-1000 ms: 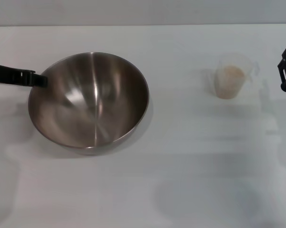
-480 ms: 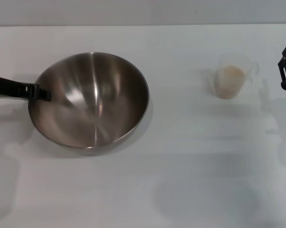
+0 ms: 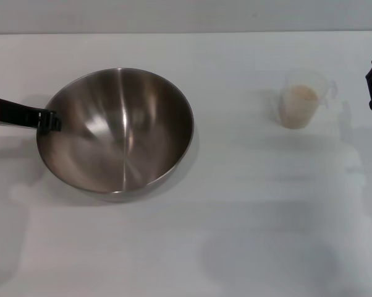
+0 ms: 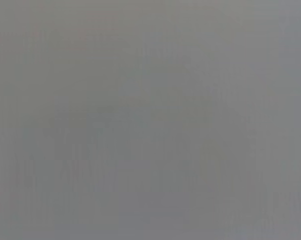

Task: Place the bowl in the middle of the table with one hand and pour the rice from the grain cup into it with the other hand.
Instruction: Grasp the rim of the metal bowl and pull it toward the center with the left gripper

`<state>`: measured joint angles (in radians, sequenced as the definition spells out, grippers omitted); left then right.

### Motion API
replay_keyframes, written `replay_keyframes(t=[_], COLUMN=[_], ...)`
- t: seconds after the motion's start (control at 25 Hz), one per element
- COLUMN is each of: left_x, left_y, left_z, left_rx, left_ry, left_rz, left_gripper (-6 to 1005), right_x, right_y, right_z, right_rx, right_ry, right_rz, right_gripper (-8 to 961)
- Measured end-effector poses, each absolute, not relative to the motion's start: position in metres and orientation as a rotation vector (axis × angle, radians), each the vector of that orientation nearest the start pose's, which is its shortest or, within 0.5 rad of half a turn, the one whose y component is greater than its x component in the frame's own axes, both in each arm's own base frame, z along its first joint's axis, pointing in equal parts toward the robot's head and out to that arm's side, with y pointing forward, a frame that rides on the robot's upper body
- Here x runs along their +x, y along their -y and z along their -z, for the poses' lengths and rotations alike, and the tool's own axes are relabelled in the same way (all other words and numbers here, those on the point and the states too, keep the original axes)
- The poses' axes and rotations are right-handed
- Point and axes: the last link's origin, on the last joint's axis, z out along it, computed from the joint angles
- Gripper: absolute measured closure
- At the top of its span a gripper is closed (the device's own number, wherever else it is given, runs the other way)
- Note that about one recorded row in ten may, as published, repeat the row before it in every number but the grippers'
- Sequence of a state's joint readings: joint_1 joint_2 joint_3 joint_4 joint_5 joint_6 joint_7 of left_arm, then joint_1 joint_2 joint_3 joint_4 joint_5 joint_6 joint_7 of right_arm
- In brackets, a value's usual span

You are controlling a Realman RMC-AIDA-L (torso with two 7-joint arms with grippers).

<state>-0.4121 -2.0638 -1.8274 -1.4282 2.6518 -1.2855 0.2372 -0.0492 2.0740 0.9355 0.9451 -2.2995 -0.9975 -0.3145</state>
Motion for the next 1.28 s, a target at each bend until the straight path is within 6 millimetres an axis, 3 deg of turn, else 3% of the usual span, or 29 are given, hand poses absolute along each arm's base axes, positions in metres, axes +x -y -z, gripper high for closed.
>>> replay_keyframes(t=[0.04,0.28,0.36,0.8,1.28], left_x=[-0.235,-0.231,-0.230,-0.229,-0.204], left_y=[-0.365,-0.366,-0.366,-0.368,-0.377], left_z=[-0.041,-0.039,-0.039,-0.039,-0.042], left_rx=[-2.067,-2.083,-2.088,-2.090,-2.155], left_ry=[1.311,1.296,1.287,1.285,1.246], left_rz=[-0.148,-0.156,-0.157,-0.145,-0.138], left_gripper=[584,808,957,958,958], right_x=[0.283,0.285,0.285,0.287,0.288], right_y=[-0.266,-0.265,-0.265,-0.265,-0.265], right_z=[0.015,0.016,0.016,0.016,0.018], right_rx=[-1.386,-1.388,-1.389,-1.391,-1.399], right_ry=[-0.577,-0.578,-0.578,-0.586,-0.585], right_rz=[-0.717,-0.711,-0.710,-0.701,-0.696], right_gripper=[376,376,376,376,376])
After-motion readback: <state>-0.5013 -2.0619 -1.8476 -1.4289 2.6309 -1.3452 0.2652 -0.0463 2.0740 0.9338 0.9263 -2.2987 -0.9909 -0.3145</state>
